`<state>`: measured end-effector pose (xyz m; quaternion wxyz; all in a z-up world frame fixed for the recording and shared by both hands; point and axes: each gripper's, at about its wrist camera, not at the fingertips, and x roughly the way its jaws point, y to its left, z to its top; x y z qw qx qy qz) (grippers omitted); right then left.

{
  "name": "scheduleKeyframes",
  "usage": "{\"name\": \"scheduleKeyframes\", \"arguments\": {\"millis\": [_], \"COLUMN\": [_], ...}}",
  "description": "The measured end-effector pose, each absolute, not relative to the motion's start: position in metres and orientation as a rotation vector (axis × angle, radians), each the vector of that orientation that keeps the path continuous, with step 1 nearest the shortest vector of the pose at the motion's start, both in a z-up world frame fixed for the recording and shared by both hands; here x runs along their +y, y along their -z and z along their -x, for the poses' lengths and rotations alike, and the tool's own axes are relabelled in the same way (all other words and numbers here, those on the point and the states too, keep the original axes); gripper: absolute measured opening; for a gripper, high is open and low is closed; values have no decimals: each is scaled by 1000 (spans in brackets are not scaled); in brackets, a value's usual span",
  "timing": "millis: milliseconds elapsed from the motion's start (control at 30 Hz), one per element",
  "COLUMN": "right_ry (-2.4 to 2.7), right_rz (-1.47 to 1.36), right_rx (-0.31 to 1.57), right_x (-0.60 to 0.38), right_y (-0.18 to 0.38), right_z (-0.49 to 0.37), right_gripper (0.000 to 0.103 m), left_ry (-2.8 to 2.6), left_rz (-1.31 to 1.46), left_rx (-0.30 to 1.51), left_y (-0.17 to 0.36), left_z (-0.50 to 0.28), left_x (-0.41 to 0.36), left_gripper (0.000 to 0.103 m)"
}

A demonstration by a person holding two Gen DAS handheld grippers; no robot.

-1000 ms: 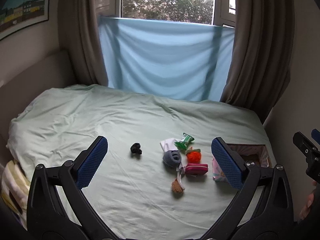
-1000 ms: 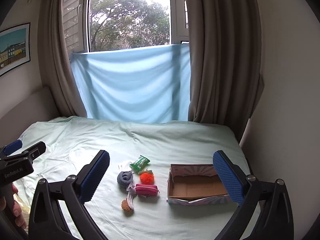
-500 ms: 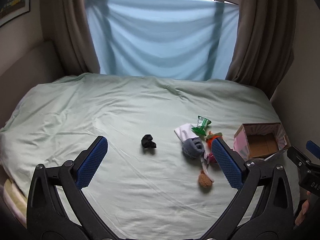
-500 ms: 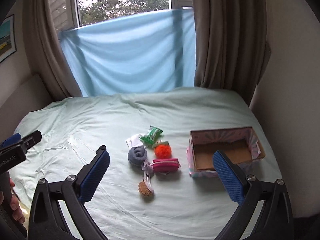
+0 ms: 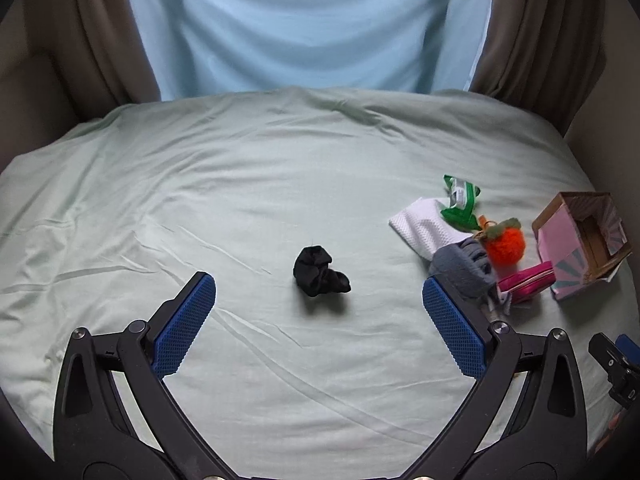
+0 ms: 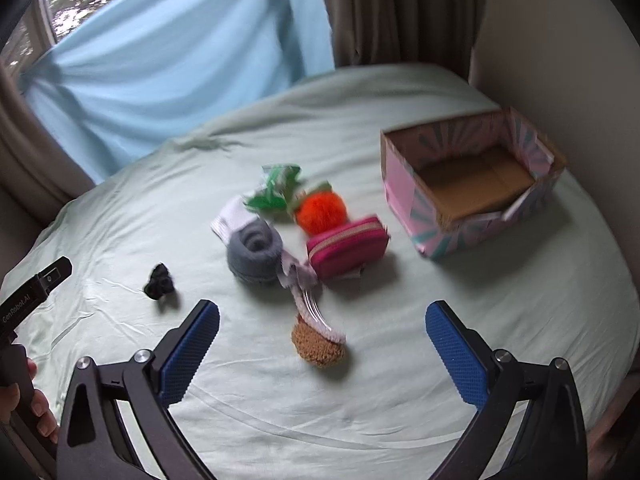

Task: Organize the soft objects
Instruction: 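Grasp the black sock with the left tool while the right tool grasps the brown fuzzy toy, then carry the black sock and brown toy into the box and open both tools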

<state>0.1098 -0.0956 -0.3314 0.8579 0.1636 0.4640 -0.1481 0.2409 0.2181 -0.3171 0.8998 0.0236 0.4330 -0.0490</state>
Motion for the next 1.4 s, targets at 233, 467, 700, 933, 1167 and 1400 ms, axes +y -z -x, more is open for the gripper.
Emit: {"name": "scheduleKeyframes", "arguments": {"millis": [233,467,700,933,1167,1400], "right_ry": [378,413,386,331,316,310], "right_rz": [-440,-471,-544,-552,-535,-517], "right_rx": [1074,1127,1155,1141,1116,1085], "right_x": [-94,-97,-100,-96,-94,-92], "right_y": [425,464,490,486,481,443], "right_z": [-127,-142,-149,-150,-146,-131], "right_gripper": [103,100,74,48,44,44], "left_ry": [137,128,126,183,193,193], "left_rz": [-108,-161,-145,-128,-139,-136], "left_rx": [946,966,1031,1042,1026,1021], "left_y": [401,451,489,495,480,440], "left_z": [-284,-321,-338,-337,-333,-311], "left_x": [210,203,207,202,202,207], "left_gripper": [102,102,75,26,21,21]}}
